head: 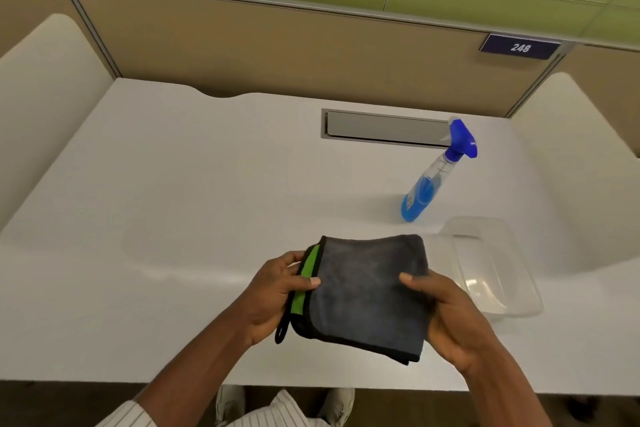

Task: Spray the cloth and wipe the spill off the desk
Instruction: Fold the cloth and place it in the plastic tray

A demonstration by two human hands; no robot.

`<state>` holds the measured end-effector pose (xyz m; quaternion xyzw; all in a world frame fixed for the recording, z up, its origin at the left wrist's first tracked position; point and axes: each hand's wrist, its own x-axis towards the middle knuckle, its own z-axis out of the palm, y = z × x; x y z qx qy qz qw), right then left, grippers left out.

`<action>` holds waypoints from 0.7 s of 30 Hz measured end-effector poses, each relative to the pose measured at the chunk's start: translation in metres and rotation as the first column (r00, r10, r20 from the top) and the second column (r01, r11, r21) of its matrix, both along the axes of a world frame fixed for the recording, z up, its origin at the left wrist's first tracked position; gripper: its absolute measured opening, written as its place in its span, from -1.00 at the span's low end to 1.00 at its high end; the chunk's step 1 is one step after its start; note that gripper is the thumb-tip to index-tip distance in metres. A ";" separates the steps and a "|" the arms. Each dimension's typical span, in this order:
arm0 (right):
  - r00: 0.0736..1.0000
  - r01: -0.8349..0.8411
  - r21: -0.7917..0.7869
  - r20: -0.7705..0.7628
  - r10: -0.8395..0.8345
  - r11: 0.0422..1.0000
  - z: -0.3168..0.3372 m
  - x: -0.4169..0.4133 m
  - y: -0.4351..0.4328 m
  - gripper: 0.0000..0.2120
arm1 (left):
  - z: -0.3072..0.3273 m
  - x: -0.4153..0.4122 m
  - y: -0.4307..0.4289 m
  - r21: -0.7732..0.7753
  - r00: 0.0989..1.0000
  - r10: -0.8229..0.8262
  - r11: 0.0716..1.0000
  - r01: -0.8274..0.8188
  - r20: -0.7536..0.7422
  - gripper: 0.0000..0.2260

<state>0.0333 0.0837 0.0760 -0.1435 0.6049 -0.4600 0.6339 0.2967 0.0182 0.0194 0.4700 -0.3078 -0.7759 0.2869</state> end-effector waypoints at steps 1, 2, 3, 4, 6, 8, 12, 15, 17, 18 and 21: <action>0.998 -0.064 0.004 -0.026 0.065 0.998 -0.006 -0.013 0.000 -0.69 | 0.001 -0.010 0.000 -0.041 0.997 0.003 0.999 0.000 0.078 -0.58; 0.990 -0.128 0.017 -0.052 0.128 0.992 -0.011 -0.024 0.001 -0.69 | 0.001 -0.018 0.001 -0.068 0.990 0.000 0.998 0.010 0.141 -0.56; 0.978 -0.188 0.033 -0.090 0.191 0.982 -0.016 -0.035 0.001 -0.69 | 0.002 -0.024 0.003 -0.081 0.982 0.000 0.997 0.016 0.188 -0.53; 0.958 -0.248 0.047 -0.135 0.252 0.968 -0.020 -0.044 0.000 -0.67 | 0.002 -0.030 0.004 -0.087 0.975 0.009 0.996 0.011 0.223 -0.49; 0.903 -0.353 0.062 -0.237 0.357 0.934 -0.026 -0.061 -0.003 -0.61 | 0.002 -0.040 0.009 -0.096 0.965 0.041 0.995 -0.017 0.257 -0.39; 0.856 -0.428 0.021 -0.311 0.412 0.904 -0.022 -0.071 -0.007 -0.60 | 0.005 -0.049 0.014 -0.118 0.960 0.107 0.990 -0.078 0.258 -0.27; 0.803 -0.522 -0.260 -0.471 0.365 0.813 0.008 -0.084 -0.013 -0.69 | 0.021 -0.052 0.020 -0.253 0.945 0.297 0.933 -0.257 0.134 -0.24; 0.790 -0.572 -0.405 -0.505 0.347 0.714 0.025 -0.090 -0.018 -0.75 | 0.040 -0.051 0.022 -0.385 0.944 0.327 0.878 -0.286 0.043 -0.53; 0.778 -0.561 -0.394 -0.552 0.301 0.728 0.023 -0.087 -0.023 -0.68 | 0.042 -0.051 0.021 -0.436 0.944 0.324 0.859 -0.267 0.060 -0.68; 0.787 -0.523 -0.371 -0.556 0.267 0.767 0.020 -0.084 -0.024 -0.66 | 0.040 -0.051 0.020 -0.432 0.943 0.327 0.861 -0.267 0.067 -0.56; 0.825 -0.408 -0.302 -0.527 0.206 0.861 0.006 -0.078 -0.025 -0.70 | 0.030 -0.050 0.017 -0.385 0.939 0.324 0.886 -0.260 0.112 -0.48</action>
